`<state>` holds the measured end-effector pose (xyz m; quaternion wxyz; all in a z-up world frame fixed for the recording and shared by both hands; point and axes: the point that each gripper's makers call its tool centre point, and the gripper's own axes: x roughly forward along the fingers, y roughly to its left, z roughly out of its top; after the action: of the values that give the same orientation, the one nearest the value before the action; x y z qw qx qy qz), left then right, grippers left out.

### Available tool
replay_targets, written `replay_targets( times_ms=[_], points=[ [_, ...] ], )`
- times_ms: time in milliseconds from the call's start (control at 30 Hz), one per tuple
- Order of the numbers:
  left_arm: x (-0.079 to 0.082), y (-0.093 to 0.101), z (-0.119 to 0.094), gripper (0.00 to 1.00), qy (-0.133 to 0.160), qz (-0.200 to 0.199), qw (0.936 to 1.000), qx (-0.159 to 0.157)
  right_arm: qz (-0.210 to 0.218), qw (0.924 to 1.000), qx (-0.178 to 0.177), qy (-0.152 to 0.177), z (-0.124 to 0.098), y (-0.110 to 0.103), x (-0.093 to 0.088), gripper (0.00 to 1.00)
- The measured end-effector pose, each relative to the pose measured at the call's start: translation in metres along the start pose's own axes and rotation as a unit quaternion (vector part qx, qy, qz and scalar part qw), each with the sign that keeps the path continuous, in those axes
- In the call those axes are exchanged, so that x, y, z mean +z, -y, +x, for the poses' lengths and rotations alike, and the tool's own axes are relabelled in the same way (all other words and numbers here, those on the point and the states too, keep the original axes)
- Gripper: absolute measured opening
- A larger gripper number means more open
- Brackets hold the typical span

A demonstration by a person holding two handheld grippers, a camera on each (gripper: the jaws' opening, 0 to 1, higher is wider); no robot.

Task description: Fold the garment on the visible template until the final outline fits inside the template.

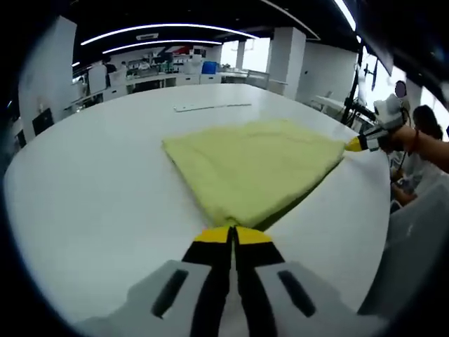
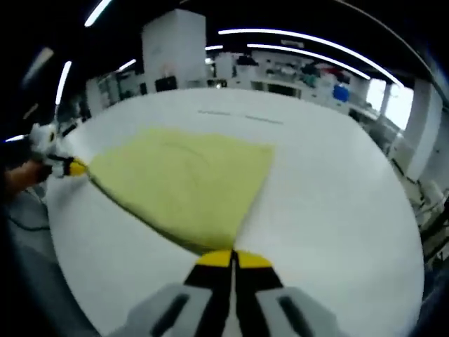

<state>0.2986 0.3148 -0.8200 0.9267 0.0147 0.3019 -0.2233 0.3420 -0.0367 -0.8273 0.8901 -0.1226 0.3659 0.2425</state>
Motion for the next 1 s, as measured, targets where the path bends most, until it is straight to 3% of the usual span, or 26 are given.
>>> replay_targets(
  times_ms=[133,433,533,633,700,867,1000],
  points=[
    [-0.004,-0.004,-0.001,0.00,-0.005,-0.004,1.0000,0.003,-0.065,0.9978,0.006,-0.011,0.000,-0.002,-0.004,0.00],
    [-0.013,-0.010,-0.002,0.00,-0.027,0.043,0.9987,-0.001,-0.036,0.9991,0.015,-0.018,0.002,-0.001,-0.012,0.00],
    [-0.013,-0.010,-0.003,0.00,-0.027,0.053,0.9983,0.000,-0.048,0.9981,-0.003,-0.039,-0.001,0.009,-0.023,0.00],
    [-0.014,-0.011,-0.004,0.00,-0.029,0.057,0.9979,0.004,0.012,0.9997,0.019,-0.011,-0.005,0.006,-0.019,0.00],
    [-0.020,-0.014,-0.004,0.00,-0.041,0.077,0.9960,0.016,0.027,0.9992,0.028,-0.010,-0.005,0.006,-0.022,0.00],
    [-0.030,-0.010,-0.003,0.19,-0.047,0.063,0.9969,-0.004,0.043,0.9981,0.045,-0.004,-0.005,-0.002,-0.020,0.00],
    [-0.029,-0.013,0.002,0.18,-0.049,0.066,0.9966,-0.002,0.022,0.9981,0.057,-0.009,0.002,-0.007,-0.018,0.05]
  ],
)
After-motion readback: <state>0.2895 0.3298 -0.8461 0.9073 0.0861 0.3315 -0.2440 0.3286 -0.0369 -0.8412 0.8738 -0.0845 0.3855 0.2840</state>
